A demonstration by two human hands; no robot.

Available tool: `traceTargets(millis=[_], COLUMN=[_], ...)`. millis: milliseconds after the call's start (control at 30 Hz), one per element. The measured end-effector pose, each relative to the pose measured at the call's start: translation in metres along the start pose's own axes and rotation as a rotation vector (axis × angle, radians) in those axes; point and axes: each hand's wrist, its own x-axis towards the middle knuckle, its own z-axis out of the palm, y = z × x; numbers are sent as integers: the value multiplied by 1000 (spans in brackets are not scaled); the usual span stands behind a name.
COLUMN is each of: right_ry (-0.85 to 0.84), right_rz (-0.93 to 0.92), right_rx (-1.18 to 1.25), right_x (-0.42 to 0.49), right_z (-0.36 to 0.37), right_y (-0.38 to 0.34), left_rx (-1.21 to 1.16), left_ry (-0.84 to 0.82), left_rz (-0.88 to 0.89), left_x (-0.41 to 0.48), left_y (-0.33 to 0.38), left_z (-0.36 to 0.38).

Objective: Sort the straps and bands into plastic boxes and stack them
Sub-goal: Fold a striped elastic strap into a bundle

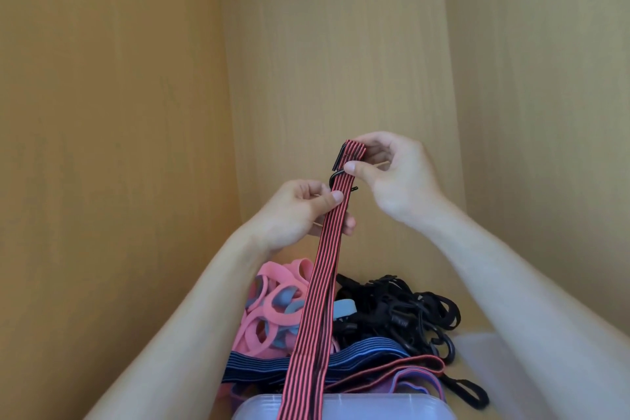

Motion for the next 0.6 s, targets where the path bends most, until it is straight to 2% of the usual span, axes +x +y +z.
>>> traceTargets(millis=[133, 267, 467, 600], right_ry=[52, 44, 6, -18], right_rz=[36, 0, -392, -428], right_rx=[29, -25, -367, -398], right_x=[0, -2, -11, -18], right_z=[-3, -1, 9, 22], right_y=[1, 6, 10, 9], left_rx=[-45, -79, -114, -128], left_ry=[-45, 6, 166, 240], left_rz=[-2, -34, -47, -7], left_x=[-1, -1, 0, 1], left_y=[1, -5, -6, -3], left_z=[0, 1, -3, -3])
